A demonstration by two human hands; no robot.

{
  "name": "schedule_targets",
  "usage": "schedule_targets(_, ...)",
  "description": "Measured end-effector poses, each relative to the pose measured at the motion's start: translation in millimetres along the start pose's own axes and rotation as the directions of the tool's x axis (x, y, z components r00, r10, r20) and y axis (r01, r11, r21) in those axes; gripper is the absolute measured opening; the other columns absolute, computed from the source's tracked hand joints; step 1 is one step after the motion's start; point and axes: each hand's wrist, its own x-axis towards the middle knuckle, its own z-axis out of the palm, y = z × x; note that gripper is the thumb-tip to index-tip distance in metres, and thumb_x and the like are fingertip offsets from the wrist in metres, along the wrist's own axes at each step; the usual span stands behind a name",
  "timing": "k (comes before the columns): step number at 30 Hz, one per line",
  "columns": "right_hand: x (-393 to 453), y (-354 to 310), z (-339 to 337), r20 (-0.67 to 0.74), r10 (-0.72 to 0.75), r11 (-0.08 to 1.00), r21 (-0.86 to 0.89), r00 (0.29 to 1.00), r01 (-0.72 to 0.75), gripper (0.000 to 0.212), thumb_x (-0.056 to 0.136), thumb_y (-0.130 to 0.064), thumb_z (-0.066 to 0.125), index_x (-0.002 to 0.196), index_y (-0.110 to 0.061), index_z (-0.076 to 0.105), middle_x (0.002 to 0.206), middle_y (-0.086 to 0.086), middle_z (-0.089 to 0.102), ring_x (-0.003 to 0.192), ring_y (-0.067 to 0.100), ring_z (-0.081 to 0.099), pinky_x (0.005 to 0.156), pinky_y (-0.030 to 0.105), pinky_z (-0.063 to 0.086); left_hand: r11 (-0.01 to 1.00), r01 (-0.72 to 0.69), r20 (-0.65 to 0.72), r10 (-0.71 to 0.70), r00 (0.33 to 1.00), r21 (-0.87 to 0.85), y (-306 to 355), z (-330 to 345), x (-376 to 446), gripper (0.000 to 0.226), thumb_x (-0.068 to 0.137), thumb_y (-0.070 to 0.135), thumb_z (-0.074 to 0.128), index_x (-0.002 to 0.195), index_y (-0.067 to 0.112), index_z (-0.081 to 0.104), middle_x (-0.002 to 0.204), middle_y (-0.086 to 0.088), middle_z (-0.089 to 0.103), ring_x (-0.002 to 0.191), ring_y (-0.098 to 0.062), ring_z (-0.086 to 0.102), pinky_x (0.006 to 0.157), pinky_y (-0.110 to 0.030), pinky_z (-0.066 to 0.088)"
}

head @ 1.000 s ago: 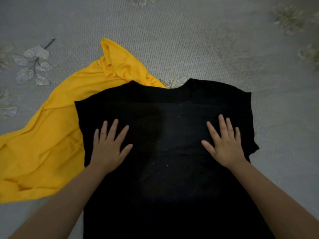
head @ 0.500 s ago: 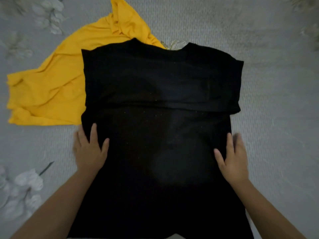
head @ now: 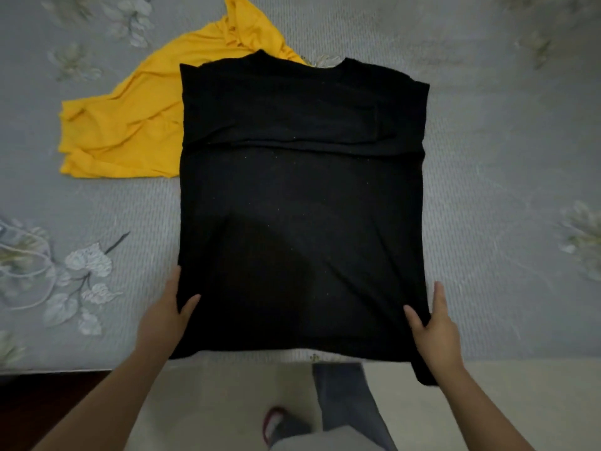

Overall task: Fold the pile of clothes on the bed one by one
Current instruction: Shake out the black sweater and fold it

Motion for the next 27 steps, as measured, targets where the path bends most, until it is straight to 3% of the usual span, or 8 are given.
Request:
schedule_targets(2, -12.3, 12.7, -9.4, -0.043, 0.002, 0.999, 0.041, 0.999, -0.001, 0.075, 0.086, -0.023, 0.06, 0.146, -0.017, 0.016, 0.068, 0.016, 0.058, 0.062, 0.03, 0.055, 0.057, 0.034, 0.037, 1.0, -0.023, 0.007, 0.023, 1.0, 0.004, -16.3, -9.9, -5.3, 0.068, 0.089, 0.026, 0.056, 0.145, 0.018, 0.018, 0.131, -0.021, 0.05, 0.111, -0.041, 0.052, 0.094, -0.044, 0.039)
schedule_targets(6, -54.5, 38.4, -21.4, -0.002, 0.045, 0.997, 0.06, 0.999, -0.045, 0.075, 0.085, -0.022, 0.062, 0.145, -0.023, 0.018, 0.087, 0.015, 0.059, 0.086, 0.035, 0.059, 0.073, 0.033, 0.04, 0.997, -0.077, 0.025, 0.076, 0.997, 0.02, -55.2, -22.4, -41.5, 0.075, 0.084, 0.019, 0.064, 0.145, 0.017, 0.019, 0.141, -0.017, 0.04, 0.125, -0.037, 0.042, 0.103, -0.036, 0.029)
schedule_targets(10, -104.2, 66.0, -8.6, 0.022, 0.098, 0.994, 0.04, 0.995, -0.099, 0.069, 0.087, -0.024, 0.06, 0.144, -0.026, 0.021, 0.074, 0.012, 0.058, 0.081, 0.036, 0.06, 0.067, 0.03, 0.037, 0.991, -0.103, 0.056, 0.108, 0.993, -0.087, -83.3, -15.3, -83.5, 0.071, 0.085, 0.013, 0.061, 0.144, 0.02, 0.022, 0.137, -0.016, 0.045, 0.121, -0.035, 0.046, 0.099, -0.033, 0.032)
schedule_targets(15, -143.7, 76.9, 6.7, -0.045, 0.115, 0.987, 0.121, 0.992, -0.108, 0.061, 0.09, -0.023, 0.055, 0.143, -0.022, 0.025, 0.089, 0.022, 0.065, 0.089, 0.036, 0.06, 0.072, 0.029, 0.037, 0.989, -0.141, -0.013, 0.141, 0.99, -0.036, -93.4, -6.5, -116.6, 0.06, 0.089, 0.007, 0.055, 0.142, 0.014, 0.028, 0.108, -0.026, 0.063, 0.087, -0.04, 0.061, 0.076, -0.039, 0.045)
schedule_targets(18, -140.2, 55.0, -0.3, -0.128, 0.06, 0.989, 0.14, 0.99, -0.042, 0.058, 0.091, -0.023, 0.053, 0.143, -0.023, 0.028, 0.074, 0.016, 0.058, 0.079, 0.034, 0.059, 0.063, 0.029, 0.038, 0.979, -0.199, -0.08, 0.202, 0.976, 0.049, -81.6, -17.9, -111.4, 0.058, 0.091, 0.009, 0.052, 0.142, 0.013, 0.026, 0.083, -0.029, 0.064, 0.068, -0.041, 0.059, 0.065, -0.04, 0.043)
schedule_targets(20, -126.5, 34.1, -10.0, -0.198, -0.001, 0.988, 0.153, 0.98, 0.031, 0.057, 0.091, -0.021, 0.054, 0.142, -0.021, 0.029, 0.092, 0.015, 0.062, 0.095, 0.034, 0.059, 0.073, 0.031, 0.039, 0.975, -0.22, -0.134, 0.216, 0.967, -0.013, -64.3, -30.6, -99.1, 0.056, 0.093, 0.013, 0.049, 0.143, 0.016, 0.025, 0.094, -0.03, 0.063, 0.079, -0.043, 0.06, 0.072, -0.043, 0.044)
schedule_targets(22, -106.2, 10.5, -21.5, -0.26, -0.057, 0.982, 0.158, 0.964, 0.1, 0.056, 0.091, -0.019, 0.053, 0.142, -0.018, 0.03, 0.13, 0.016, 0.053, 0.117, 0.032, 0.05, 0.089, 0.025, 0.033, 0.964, -0.258, -0.199, 0.242, 0.95, -0.06, -40.8, -43.5, -81.1, 0.054, 0.094, 0.015, 0.047, 0.143, 0.017, 0.026, 0.096, -0.031, 0.061, 0.083, -0.043, 0.059, 0.078, -0.045, 0.045)
schedule_targets(27, -42.2, -45.0, -45.3, -0.323, -0.11, 0.967, 0.183, 0.94, 0.176, 0.055, 0.093, -0.019, 0.051, 0.143, -0.017, 0.028, 0.135, 0.014, 0.049, 0.118, 0.031, 0.049, 0.088, 0.017, 0.03, 0.927, -0.367, -0.352, 0.318, 0.881, -0.082, 24.6, -65.9, -20.7, 0.052, 0.093, 0.01, 0.048, 0.142, 0.01, 0.029, 0.09, -0.029, 0.058, 0.087, -0.046, 0.056, 0.073, -0.039, 0.039)
